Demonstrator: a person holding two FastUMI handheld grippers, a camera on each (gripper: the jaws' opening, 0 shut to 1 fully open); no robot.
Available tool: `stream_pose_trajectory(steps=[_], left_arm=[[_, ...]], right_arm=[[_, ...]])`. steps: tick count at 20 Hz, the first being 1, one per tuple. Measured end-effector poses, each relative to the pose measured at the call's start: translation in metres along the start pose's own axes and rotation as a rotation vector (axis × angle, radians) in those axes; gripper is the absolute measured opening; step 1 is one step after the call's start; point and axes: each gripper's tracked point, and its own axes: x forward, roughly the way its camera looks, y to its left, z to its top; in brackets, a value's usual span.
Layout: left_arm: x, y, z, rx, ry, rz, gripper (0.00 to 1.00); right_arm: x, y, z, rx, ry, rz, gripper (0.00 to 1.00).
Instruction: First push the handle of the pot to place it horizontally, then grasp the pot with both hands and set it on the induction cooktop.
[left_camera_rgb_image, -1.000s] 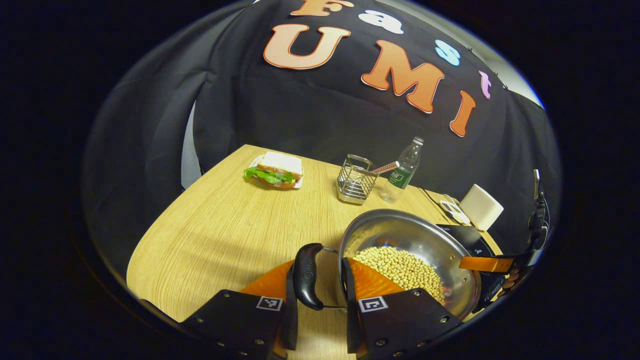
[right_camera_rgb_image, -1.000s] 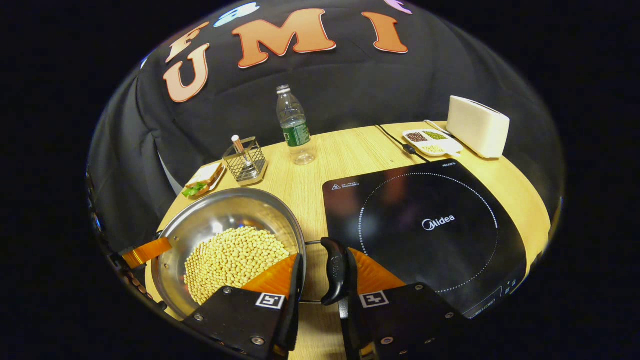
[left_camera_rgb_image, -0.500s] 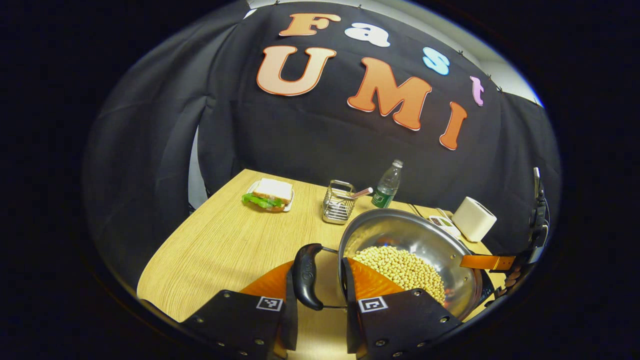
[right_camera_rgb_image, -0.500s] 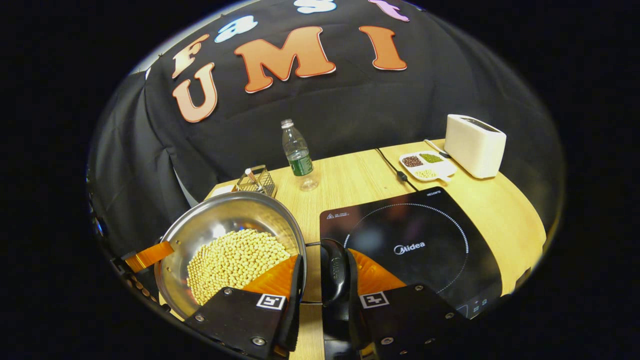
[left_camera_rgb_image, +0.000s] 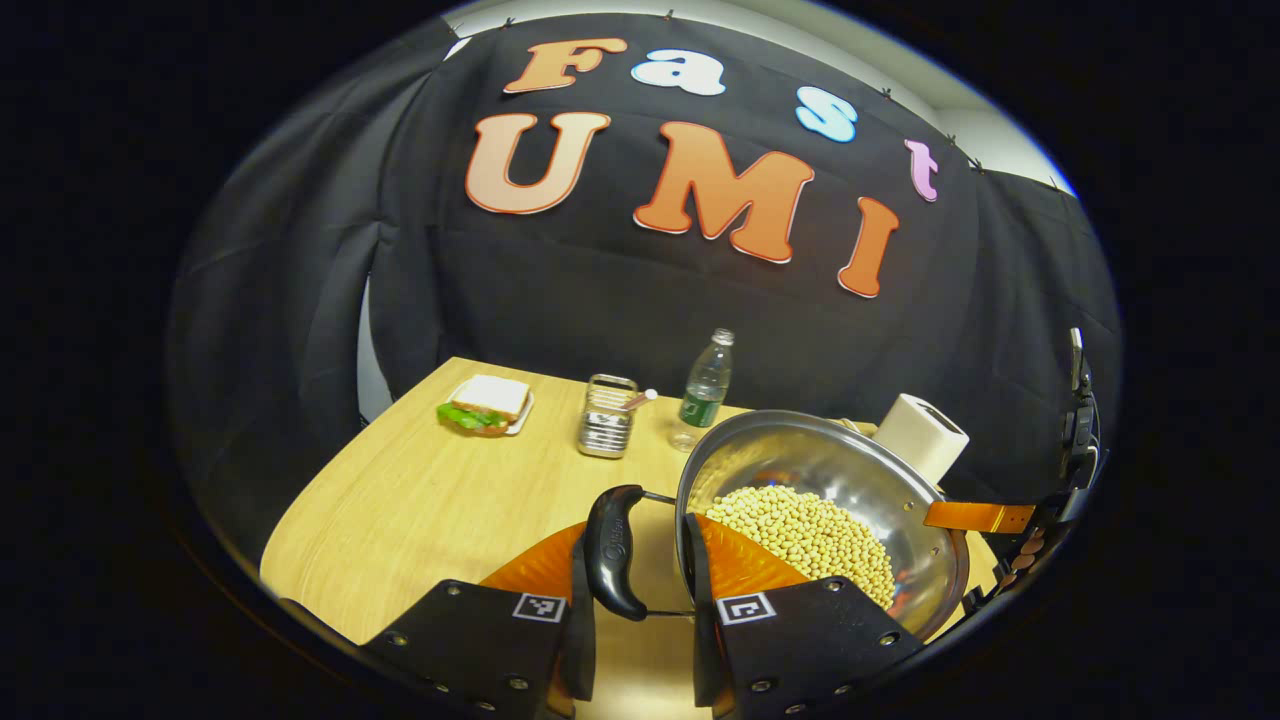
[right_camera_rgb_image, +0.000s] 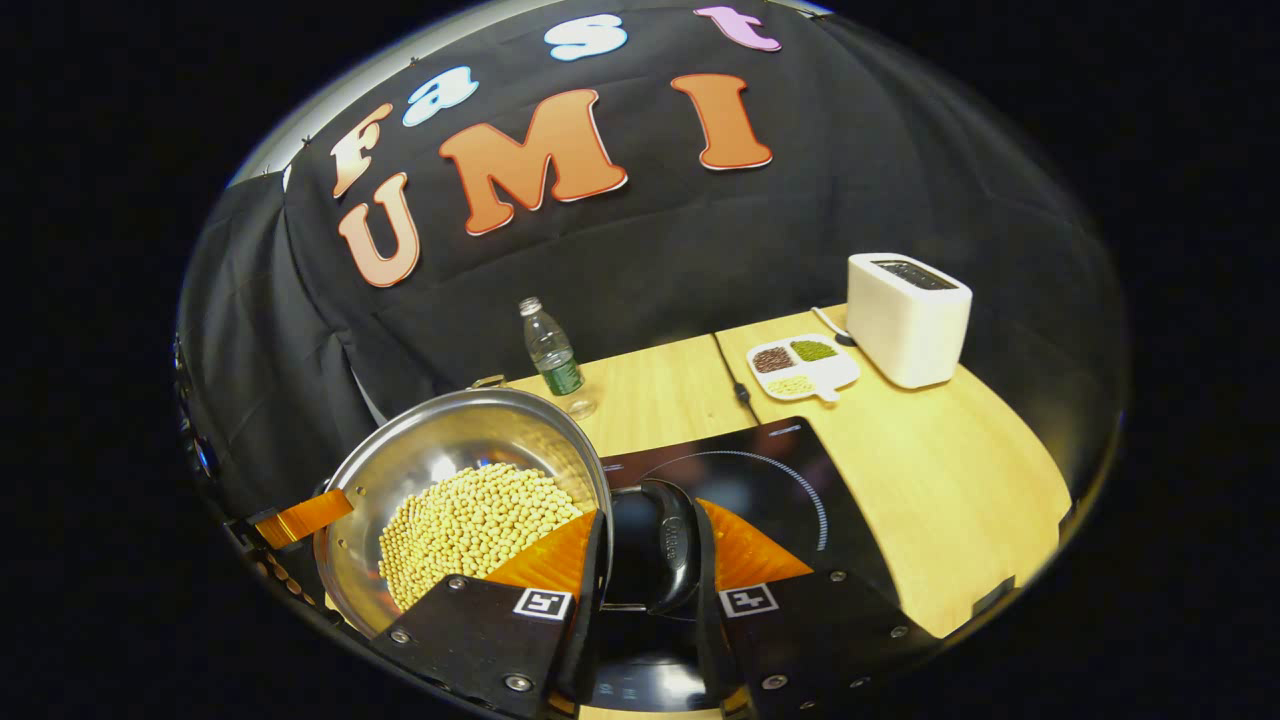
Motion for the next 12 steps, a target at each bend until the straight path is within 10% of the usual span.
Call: stream_pose_trajectory(steps=[12], left_arm=[[0.037,-0.122,-0.03,0.0,0.067,-0.094,0.4]], right_arm=[[-0.018,-0.124,0.015,0.027,0.004,-0.094,0.4]])
